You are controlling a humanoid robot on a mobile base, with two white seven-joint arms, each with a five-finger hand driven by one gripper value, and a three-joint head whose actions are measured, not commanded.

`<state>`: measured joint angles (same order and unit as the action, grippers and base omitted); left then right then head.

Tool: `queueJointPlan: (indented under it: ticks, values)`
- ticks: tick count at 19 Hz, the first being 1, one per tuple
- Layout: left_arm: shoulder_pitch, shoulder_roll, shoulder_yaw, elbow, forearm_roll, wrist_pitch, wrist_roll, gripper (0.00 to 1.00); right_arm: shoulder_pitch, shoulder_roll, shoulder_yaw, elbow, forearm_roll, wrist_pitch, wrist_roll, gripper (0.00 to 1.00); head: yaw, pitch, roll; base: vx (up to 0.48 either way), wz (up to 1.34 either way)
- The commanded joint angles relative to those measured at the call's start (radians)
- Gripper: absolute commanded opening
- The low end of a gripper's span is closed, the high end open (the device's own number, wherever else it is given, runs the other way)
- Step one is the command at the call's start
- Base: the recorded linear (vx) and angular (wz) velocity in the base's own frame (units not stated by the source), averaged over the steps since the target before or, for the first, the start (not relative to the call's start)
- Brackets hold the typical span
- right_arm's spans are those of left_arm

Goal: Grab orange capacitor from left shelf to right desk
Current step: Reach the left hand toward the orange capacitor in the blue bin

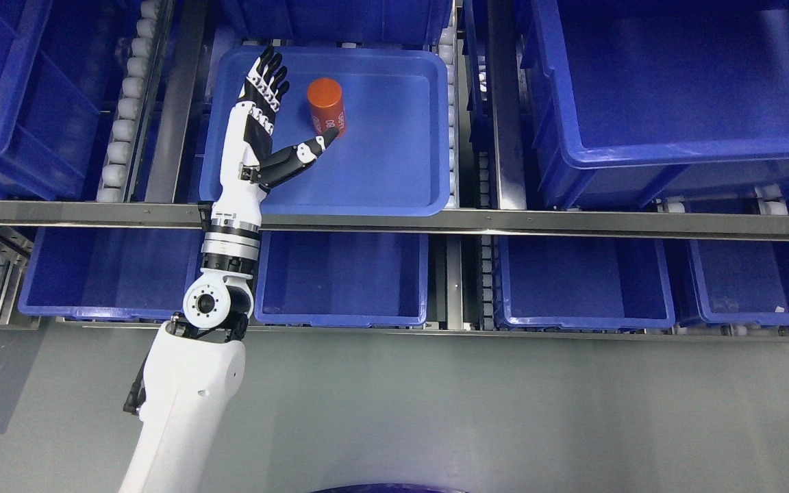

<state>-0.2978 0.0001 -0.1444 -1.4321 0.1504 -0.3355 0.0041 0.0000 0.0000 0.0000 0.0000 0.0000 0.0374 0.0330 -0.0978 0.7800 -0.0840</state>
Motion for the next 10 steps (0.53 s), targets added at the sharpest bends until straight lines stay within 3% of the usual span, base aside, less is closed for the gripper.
queueJointPlan:
  ticks: [1, 7, 10]
  values:
    - [0.017, 0.017, -0.026, -0.008, 0.000, -0.019, 0.001, 1.00, 0.014, -0.017, -0.011, -0.034, 0.000, -0.001, -0.001, 1.00, 0.0000, 0.000, 0.000, 0.080, -0.05]
    - [-0.001, 0.017, 0.017, 0.013, -0.003, 0.010, 0.002, 1.00, 0.014, -0.017, -0.011, -0.034, 0.000, -0.001, -0.001, 1.00, 0.0000, 0.000, 0.000, 0.053, -0.03]
    - [-0.015, 0.072, 0.045, 0.015, -0.003, 0.015, 0.002, 1.00, 0.014, -0.017, -0.011, -0.034, 0.000, -0.001, -0.001, 1.00, 0.0000, 0.000, 0.000, 0.019, 0.00]
